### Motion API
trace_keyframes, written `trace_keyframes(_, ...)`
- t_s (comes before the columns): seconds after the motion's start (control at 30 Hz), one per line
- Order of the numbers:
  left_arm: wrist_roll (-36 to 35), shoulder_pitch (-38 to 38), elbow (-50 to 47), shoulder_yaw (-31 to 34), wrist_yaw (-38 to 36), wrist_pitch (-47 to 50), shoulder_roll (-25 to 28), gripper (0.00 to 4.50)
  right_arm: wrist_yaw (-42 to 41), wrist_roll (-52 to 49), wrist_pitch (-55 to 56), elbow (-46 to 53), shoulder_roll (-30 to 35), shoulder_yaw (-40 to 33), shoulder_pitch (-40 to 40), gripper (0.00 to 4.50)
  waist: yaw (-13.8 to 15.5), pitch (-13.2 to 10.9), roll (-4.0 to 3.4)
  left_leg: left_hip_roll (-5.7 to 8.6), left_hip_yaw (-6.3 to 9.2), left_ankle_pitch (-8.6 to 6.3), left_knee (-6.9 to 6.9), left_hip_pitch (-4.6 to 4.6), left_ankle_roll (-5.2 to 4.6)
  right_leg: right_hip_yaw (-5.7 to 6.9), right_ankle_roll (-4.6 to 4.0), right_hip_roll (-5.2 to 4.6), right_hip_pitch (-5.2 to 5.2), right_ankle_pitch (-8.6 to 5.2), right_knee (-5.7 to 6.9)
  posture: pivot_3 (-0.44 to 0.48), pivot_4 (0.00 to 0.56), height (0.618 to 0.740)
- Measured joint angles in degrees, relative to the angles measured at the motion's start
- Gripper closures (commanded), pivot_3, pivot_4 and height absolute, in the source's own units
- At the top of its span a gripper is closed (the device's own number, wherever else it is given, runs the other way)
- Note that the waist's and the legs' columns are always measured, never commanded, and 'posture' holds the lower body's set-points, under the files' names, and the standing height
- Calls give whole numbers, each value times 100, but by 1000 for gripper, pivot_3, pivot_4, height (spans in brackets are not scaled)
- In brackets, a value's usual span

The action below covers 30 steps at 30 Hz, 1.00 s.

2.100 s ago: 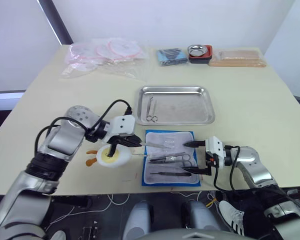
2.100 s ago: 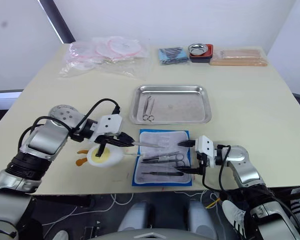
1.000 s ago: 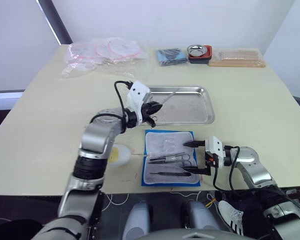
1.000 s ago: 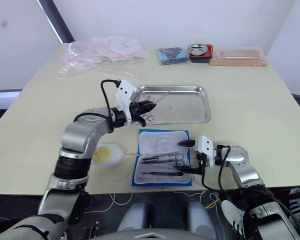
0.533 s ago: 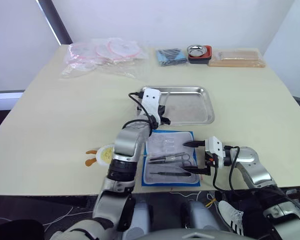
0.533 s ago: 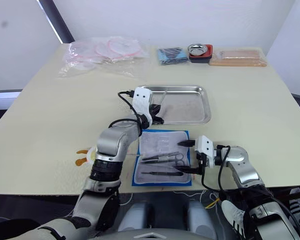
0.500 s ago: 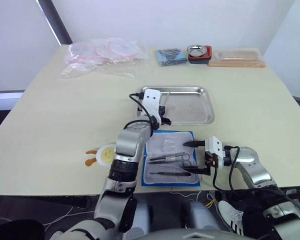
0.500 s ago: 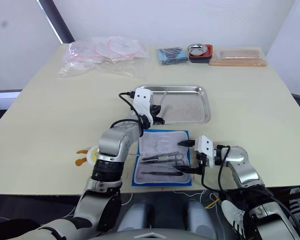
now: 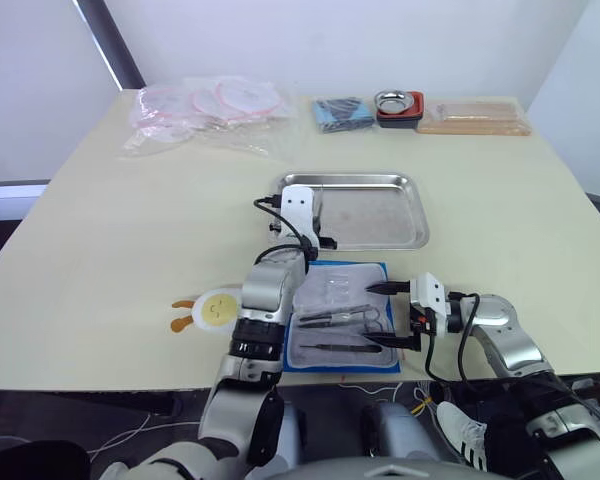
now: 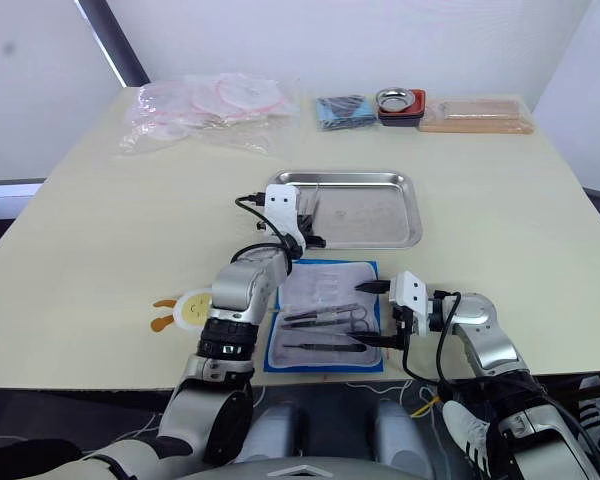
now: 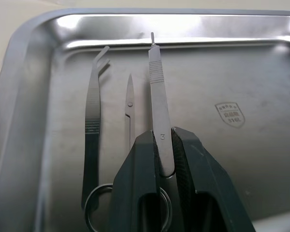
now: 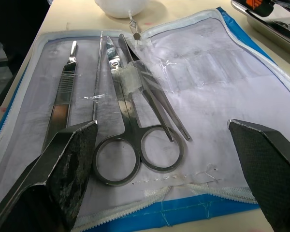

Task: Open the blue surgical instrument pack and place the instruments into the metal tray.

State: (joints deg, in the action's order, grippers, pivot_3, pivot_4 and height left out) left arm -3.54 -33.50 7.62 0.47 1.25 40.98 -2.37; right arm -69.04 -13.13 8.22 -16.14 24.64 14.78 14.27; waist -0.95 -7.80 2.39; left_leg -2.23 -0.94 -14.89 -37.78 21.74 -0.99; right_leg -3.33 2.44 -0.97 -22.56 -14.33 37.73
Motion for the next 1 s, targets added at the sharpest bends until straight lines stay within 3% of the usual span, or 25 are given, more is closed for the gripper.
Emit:
trace_keyframes(0.43,-23,-183,302,91,-21,-84,-29,4446,70,7,0,9,-13,0,-26,0,-1,7,3,0,0,0,0,-3,0,11,0,1,9,-1,-2,0,150,740)
trace_keyframes(1.0,-412,-689,289,626,231,1321,-142,4446,172,8,23,13,-45,-2,-45,0,-18,6,4,0,8,0,2,-3,1,14,3,1,9,-3,-3,0,150,740)
